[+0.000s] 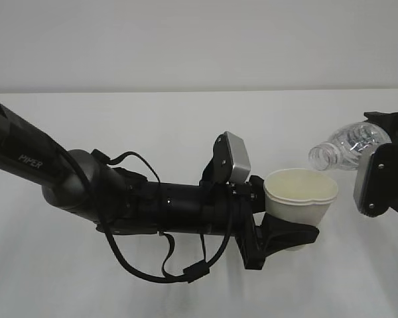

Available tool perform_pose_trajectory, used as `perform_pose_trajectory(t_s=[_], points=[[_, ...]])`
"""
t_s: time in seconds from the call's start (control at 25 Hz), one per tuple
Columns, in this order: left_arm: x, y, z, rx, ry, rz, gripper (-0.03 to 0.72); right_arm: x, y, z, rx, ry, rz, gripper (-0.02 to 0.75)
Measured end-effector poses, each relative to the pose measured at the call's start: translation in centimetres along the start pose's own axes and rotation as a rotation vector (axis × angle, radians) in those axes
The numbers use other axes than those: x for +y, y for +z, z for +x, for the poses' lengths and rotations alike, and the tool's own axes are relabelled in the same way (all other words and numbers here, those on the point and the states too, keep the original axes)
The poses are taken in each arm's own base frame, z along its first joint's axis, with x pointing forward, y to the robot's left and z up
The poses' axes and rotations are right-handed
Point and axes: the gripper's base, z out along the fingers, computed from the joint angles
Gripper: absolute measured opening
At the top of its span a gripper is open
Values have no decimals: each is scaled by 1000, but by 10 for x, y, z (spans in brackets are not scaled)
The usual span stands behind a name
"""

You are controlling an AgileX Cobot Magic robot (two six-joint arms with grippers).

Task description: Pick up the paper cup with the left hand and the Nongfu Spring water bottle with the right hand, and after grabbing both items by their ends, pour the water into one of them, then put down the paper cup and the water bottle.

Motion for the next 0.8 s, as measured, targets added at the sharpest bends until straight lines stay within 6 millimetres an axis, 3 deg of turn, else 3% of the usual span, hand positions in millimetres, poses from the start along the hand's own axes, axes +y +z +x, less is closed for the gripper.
perform_pose_trajectory(t_s=[0.8], points=[[3, 0, -2, -22, -21, -35, 435, -2, 0, 0, -3, -30, 26, 449]])
